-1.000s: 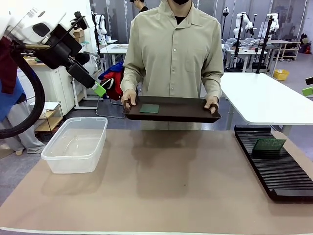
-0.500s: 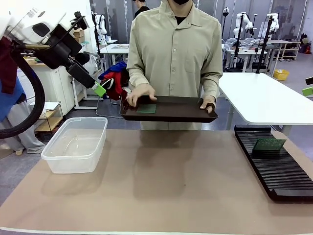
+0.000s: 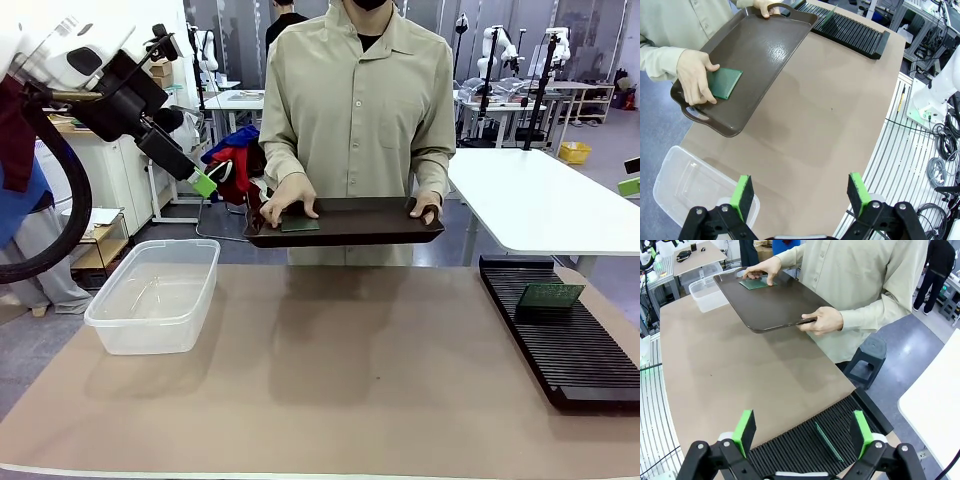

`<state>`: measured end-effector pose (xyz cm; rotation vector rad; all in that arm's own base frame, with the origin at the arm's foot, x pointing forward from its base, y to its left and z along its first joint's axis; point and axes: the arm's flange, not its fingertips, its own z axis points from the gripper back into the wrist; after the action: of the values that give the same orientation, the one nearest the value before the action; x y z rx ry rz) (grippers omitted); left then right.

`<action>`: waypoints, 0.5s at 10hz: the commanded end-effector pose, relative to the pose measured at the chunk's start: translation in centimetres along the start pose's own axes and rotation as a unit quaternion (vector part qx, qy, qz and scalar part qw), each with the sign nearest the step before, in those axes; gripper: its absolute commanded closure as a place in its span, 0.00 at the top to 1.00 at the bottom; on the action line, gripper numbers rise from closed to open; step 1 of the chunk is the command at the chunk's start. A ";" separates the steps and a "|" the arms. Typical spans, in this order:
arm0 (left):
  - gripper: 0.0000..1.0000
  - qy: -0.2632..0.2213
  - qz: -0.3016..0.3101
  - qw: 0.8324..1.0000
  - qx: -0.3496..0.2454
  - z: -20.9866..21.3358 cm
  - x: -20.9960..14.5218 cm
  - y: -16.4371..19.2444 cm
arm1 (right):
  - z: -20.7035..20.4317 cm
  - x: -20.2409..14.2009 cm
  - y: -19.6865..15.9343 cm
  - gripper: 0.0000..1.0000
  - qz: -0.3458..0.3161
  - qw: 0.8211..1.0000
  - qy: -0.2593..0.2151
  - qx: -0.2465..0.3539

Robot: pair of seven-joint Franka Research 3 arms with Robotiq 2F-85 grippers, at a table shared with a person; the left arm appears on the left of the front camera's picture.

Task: Sort PCBs into racks and boxes based on the side picked up.
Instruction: Pick up the Blank PCB handed by the Human.

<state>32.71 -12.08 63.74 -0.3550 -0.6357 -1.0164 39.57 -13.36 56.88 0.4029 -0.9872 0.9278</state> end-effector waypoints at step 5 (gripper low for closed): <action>1.00 -0.002 -0.003 1.000 0.003 -0.1 -0.1 -0.1 | 0.0 0.0 0.1 1.00 -0.001 1.000 -0.001 0.004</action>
<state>32.71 -12.08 63.74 -0.3550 -0.6357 -1.0164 39.57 -13.36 56.88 0.4029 -0.9872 0.9278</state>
